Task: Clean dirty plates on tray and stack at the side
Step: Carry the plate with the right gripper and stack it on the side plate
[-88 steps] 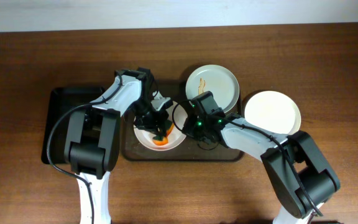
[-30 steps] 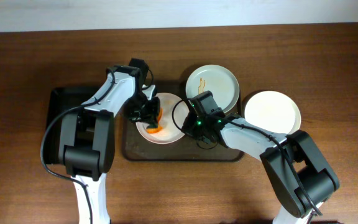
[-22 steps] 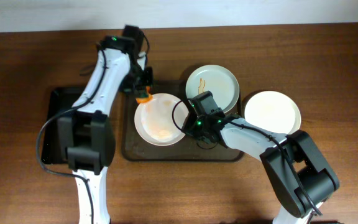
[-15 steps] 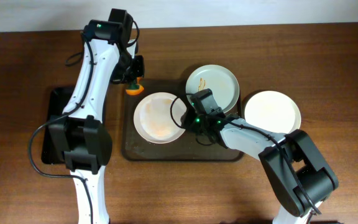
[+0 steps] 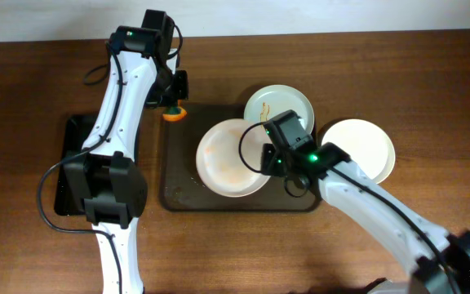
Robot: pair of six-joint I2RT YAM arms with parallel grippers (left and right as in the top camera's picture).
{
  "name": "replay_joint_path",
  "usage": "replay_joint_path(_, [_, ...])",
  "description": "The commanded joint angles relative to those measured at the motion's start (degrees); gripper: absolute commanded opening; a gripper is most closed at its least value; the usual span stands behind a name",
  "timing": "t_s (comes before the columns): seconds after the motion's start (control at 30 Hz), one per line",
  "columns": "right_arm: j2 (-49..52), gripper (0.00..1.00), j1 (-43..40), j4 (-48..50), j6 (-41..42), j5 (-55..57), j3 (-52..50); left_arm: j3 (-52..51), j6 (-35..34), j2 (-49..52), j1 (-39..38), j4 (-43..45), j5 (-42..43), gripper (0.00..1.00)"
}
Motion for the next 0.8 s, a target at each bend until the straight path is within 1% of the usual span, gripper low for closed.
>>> replay_joint_path(0.0, [-5.42,0.04,6.23,-3.76,-5.64,25.27,1.68,0.76,0.96,-0.35,0.11,0.15,-2.27,0.0])
replay_joint_path(0.07, [-5.42,0.04,10.14,-5.68,-5.66,34.6,2.29,0.76,0.94,-0.35,0.11,0.15,-2.27,0.0])
replay_joint_path(0.1, [-5.42,0.04,14.08,-6.67,-5.79,44.17,2.43,0.76,0.94,-0.35,0.09,0.15,-2.27,0.0])
replay_joint_path(0.2, [-5.42,0.04,23.41,-6.47,-7.61,65.24,2.43,0.76,0.94,-0.35,0.09,0.13,-2.25,0.0])
replay_joint_path(0.27, [-5.42,0.04,27.36,-5.05,-10.91,74.49,2.43,0.76,0.94,-0.33,0.09,0.13,-2.27,0.0])
replay_joint_path(0.37, [-5.42,0.04,29.94,-2.86,-14.53,83.12,2.43,0.76,0.94,-0.33,0.11,0.15,-2.27,0.0])
replay_joint_path(0.43, [-5.42,0.04,29.99,-2.82,-14.64,86.38,2.43,0.76,0.94,-0.33,0.11,0.17,-2.27,0.0])
replay_joint_path(0.47, [-5.42,0.04,29.92,-2.34,-14.56,85.99,2.43,0.76,0.94,-0.33,0.09,0.17,-2.27,0.0])
replay_joint_path(0.53, [-5.42,0.04,29.88,-1.09,-14.38,82.73,2.43,0.76,0.96,-0.33,0.11,0.15,-2.27,0.0])
replay_joint_path(0.57, [-5.42,0.04,29.86,-0.85,-14.12,77.94,2.43,0.76,0.96,-0.33,0.11,0.15,-2.29,0.0])
replay_joint_path(0.6, [-5.42,0.04,29.49,-1.27,-10.45,66.31,2.43,0.76,0.96,-0.33,0.11,0.15,-2.32,0.0])
replay_joint_path(0.63, [-5.44,0.04,28.55,-2.25,-6.38,57.61,2.43,0.76,0.96,-0.33,0.11,0.13,-2.6,0.0])
replay_joint_path(0.67, [-5.49,0.04,24.5,-5.42,1.73,41.35,2.43,0.76,0.94,-0.33,0.11,-0.04,-3.58,0.0])
replay_joint_path(0.7, [-5.49,0.04,20.17,-6.99,5.11,30.75,2.43,0.76,0.96,-0.33,0.11,-0.42,-4.68,0.0])
replay_joint_path(0.73, [-5.49,0.04,15.78,-7.67,5.16,22.75,2.43,0.76,0.96,-0.33,0.11,-0.48,-4.66,0.0])
replay_joint_path(0.77, [-5.75,0.04,8.35,-8.81,5.09,13.94,2.43,0.76,0.96,-0.33,0.11,-0.46,-4.66,0.0])
